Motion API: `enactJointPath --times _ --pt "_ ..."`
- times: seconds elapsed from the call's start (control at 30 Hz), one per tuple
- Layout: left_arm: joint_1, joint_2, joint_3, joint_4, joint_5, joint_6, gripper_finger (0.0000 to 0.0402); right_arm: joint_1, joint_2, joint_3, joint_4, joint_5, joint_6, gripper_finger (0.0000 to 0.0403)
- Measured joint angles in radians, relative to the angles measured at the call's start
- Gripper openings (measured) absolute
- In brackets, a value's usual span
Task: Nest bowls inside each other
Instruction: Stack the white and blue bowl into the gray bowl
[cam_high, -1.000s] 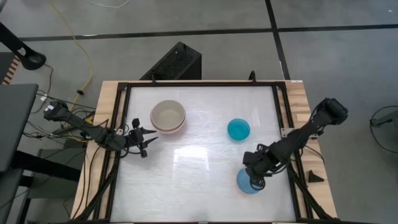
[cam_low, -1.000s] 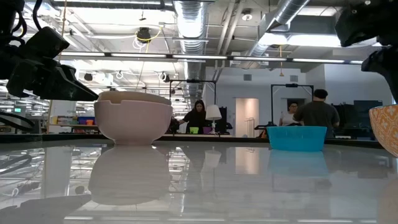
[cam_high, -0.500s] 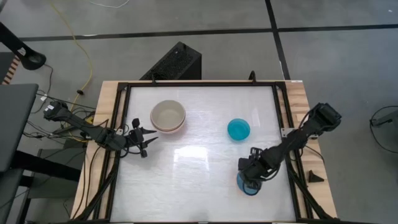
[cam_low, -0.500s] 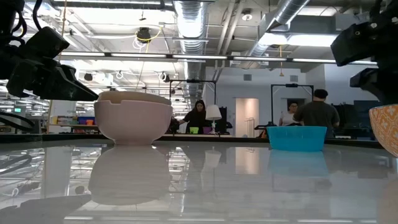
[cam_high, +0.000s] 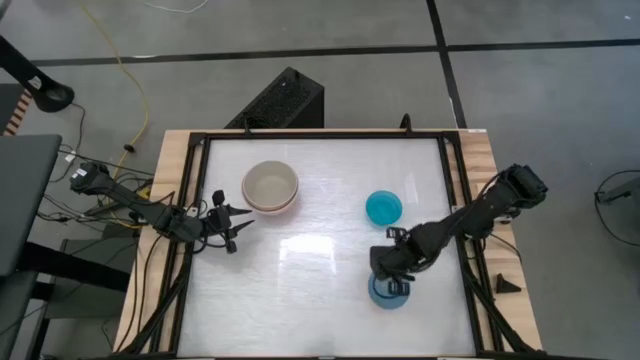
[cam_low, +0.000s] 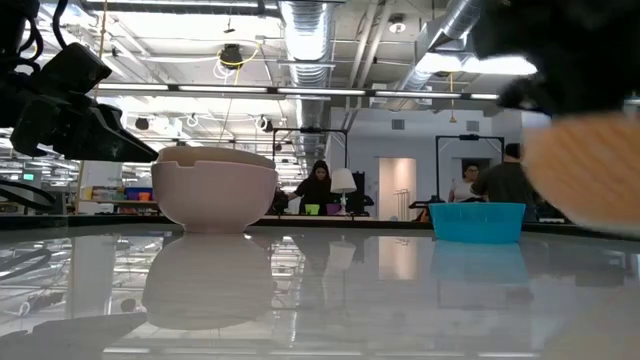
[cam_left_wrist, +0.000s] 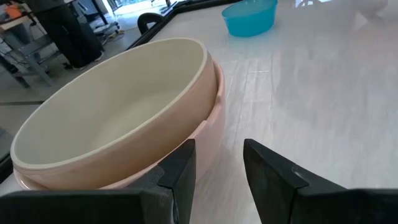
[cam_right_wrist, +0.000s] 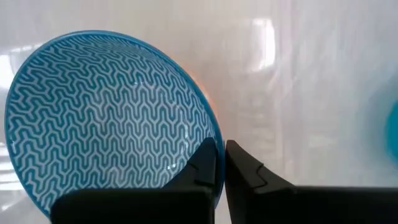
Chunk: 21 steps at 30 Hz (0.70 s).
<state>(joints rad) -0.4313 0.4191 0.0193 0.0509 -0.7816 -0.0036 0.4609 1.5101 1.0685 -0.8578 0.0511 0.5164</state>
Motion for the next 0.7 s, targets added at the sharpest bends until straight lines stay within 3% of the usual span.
enactJointPath --times 0.43,0.7 --pt "0.0 0.0 0.0 0.0 0.0 0.0 0.0125 -0.244 0.0 0.283 0.103 0.0 -0.415 0.0038" --pt "0.0 0.0 0.0 0.0 0.0 0.0 0.0125 -0.461 0.094 0.42 0.185 -0.023 -0.423 0.0038"
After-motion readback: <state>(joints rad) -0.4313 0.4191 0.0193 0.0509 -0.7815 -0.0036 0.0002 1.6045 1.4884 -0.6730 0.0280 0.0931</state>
